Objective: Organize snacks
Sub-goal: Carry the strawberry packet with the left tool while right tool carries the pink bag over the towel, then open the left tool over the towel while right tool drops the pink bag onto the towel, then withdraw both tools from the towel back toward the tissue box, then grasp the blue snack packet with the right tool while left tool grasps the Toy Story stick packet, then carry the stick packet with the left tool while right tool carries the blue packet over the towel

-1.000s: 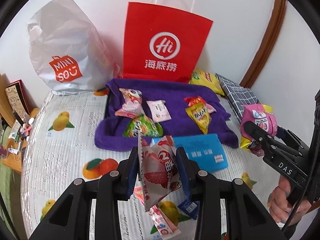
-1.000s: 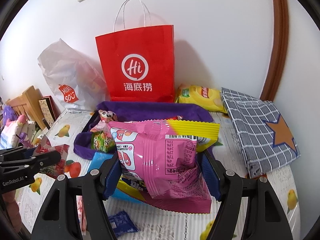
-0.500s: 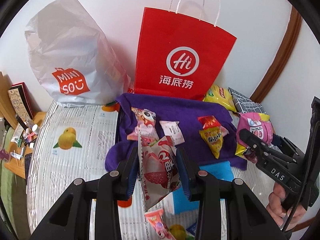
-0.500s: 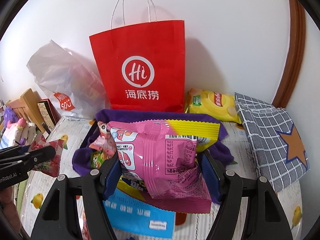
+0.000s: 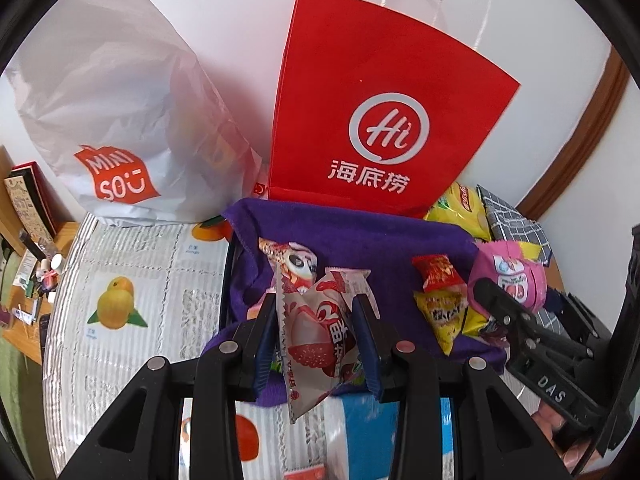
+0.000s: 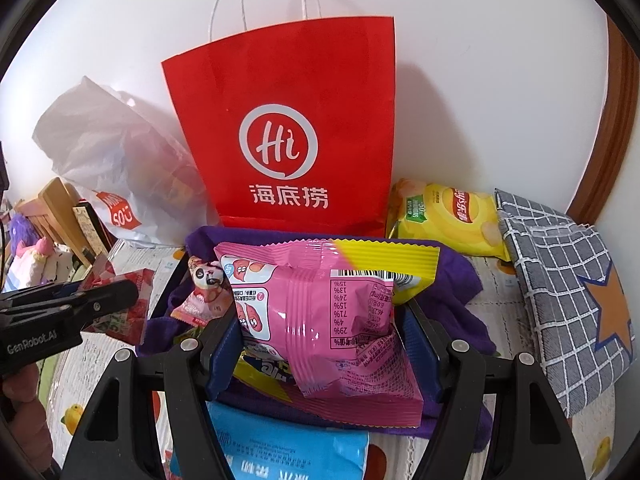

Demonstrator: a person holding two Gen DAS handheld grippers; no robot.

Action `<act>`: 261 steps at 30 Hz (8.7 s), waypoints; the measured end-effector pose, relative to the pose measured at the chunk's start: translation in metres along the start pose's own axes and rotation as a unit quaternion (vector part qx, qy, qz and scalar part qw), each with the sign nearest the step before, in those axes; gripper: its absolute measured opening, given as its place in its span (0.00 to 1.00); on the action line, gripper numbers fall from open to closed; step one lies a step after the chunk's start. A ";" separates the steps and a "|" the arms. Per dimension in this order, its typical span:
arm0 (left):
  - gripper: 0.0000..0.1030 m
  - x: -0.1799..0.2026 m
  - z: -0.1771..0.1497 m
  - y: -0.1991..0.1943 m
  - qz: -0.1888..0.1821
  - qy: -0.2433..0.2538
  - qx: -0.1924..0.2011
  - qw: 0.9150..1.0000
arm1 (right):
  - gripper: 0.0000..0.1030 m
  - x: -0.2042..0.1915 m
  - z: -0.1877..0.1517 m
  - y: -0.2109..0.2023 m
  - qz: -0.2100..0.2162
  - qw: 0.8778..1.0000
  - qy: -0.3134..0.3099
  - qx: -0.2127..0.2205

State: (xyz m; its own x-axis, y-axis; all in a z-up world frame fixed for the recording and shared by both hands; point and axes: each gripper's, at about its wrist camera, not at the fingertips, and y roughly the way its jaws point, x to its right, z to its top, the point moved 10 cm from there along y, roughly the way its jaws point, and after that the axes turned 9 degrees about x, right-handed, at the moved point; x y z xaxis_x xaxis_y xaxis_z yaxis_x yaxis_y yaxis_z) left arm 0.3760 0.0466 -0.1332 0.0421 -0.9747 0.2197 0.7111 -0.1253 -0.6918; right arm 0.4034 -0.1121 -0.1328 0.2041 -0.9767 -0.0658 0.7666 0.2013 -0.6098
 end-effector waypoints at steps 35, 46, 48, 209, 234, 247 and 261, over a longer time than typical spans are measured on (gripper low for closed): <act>0.34 -0.019 -0.021 0.084 0.003 -0.023 -0.075 0.997 | 0.71 -0.008 -0.045 0.071 0.012 0.995 -0.073 -0.072; 0.34 -0.015 -0.022 0.085 0.002 -0.013 -0.075 0.997 | 0.71 -0.006 -0.037 0.062 0.018 0.996 -0.057 -0.064; 0.34 -0.015 -0.022 0.086 -0.001 -0.017 -0.076 0.997 | 0.70 -0.015 -0.037 0.057 0.040 0.995 -0.055 -0.072; 0.23 -0.002 -0.208 -0.026 0.033 0.111 0.023 0.993 | 0.50 0.059 -0.221 -0.066 -0.060 0.997 -0.014 -0.042; 0.18 -0.014 -0.212 -0.042 0.015 0.070 0.008 0.997 | 0.41 0.061 -0.221 -0.074 -0.052 0.998 0.015 -0.040; 0.18 0.004 -0.184 -0.080 -0.018 0.054 0.021 0.998 | 0.41 0.034 -0.170 -0.117 -0.043 0.999 -0.011 0.019; 0.18 0.018 -0.119 -0.103 -0.016 0.052 0.046 0.997 | 0.41 0.026 -0.098 -0.125 -0.046 0.997 -0.022 0.061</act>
State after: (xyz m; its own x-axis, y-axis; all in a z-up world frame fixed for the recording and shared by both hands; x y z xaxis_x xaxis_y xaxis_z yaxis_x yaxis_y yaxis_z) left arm 0.2200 0.0195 -0.1400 -0.0501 -0.9850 0.1649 0.7726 -0.1429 -0.6186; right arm 0.2528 -0.1697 -0.1358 0.1548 -0.9877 0.0220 0.8511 0.1220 -0.5106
